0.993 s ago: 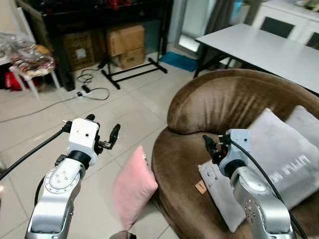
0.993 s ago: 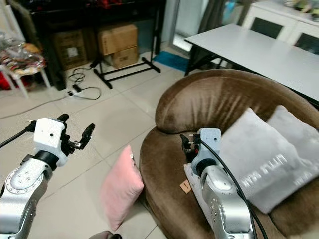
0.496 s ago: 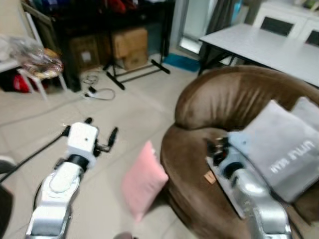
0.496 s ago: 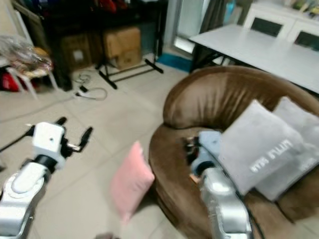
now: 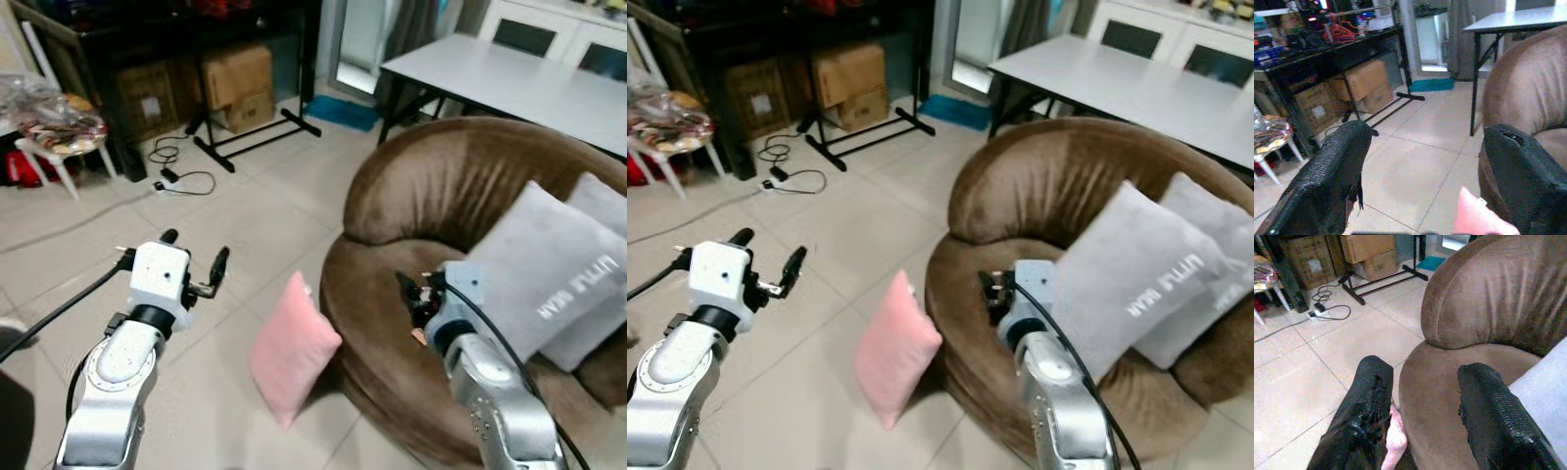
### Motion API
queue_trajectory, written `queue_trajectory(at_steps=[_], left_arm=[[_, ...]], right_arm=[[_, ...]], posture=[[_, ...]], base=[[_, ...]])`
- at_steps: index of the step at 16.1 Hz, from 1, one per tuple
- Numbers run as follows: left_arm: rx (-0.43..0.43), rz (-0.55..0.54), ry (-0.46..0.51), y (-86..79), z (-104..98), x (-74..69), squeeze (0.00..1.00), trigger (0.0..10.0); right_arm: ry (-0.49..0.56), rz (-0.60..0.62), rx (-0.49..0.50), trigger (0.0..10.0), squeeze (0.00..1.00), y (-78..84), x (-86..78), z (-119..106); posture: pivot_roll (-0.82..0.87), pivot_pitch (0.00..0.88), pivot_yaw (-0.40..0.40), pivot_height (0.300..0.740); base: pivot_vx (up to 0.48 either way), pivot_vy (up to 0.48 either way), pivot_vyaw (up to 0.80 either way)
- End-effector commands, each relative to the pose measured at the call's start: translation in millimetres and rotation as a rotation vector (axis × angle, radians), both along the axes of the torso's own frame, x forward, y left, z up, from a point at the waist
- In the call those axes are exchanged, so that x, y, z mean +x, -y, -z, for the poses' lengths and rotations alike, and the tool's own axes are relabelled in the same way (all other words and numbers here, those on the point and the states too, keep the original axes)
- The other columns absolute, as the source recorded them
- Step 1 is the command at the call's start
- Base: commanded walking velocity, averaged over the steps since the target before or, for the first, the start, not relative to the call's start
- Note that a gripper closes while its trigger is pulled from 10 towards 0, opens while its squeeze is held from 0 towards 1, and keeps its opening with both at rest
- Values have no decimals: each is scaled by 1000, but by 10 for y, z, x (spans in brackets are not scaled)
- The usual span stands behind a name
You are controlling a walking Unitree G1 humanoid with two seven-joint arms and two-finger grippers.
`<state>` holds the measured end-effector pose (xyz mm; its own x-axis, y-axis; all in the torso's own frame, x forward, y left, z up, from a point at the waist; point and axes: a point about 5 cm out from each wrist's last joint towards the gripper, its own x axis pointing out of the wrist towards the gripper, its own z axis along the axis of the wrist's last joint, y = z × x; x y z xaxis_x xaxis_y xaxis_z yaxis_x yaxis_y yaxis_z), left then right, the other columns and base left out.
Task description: Move the pillow to the sofa from floor
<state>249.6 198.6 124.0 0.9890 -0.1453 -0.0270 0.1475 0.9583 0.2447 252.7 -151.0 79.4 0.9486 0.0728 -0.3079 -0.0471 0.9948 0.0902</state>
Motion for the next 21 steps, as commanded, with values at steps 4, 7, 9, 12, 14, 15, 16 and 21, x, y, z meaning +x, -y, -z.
queue_trajectory(at_steps=[4, 7, 9, 12, 14, 15, 16, 21], left_arm=[[-32, 20, 9, 52, 22, -7, 0, 10000], [-34, 27, 8, 60, 23, -1, 0, 10000], [-37, 32, 8, 64, 22, 1, 0, 10000], [-40, 39, 8, 66, 21, 5, 0, 10000], [-40, 37, 10, 60, 19, 4, 0, 10000], [-40, 36, 10, 59, 19, 4, 0, 10000], [-39, 36, 11, 57, 18, 4, 0, 10000], [-20, 48, 11, 37, 6, 22, 0, 10000]], right_arm=[[-4, -5, -46, 10000, 0, 102, -28, 30], [4, -42, -34, 10000, 0, 49, -20, 21], [4, -64, -24, 10000, 0, 20, -26, 19], [1, -73, -22, 10000, 0, 14, -31, 29], [2, -46, -4, 10000, 0, 34, -23, 28], [3, -48, -7, 10000, 0, 36, -20, 30], [3, -49, -14, 10000, 0, 36, -16, 33], [2, -19, -55, 10000, 0, 84, 1, 45]], posture=[[-4, 0, -56, 740], [-3, 0, -53, 740], [-2, 0, -54, 740], [2, 0, -57, 740], [7, 0, -62, 740], [7, 0, -62, 740], [7, 0, -64, 740], [7, 0, -62, 740]], base=[[60, 0, 119], [295, 0, 800], [317, 0, 800], [316, 0, 800], [317, 0, 0], [315, 0, 0], [319, 0, 0], [316, 0, 0]])
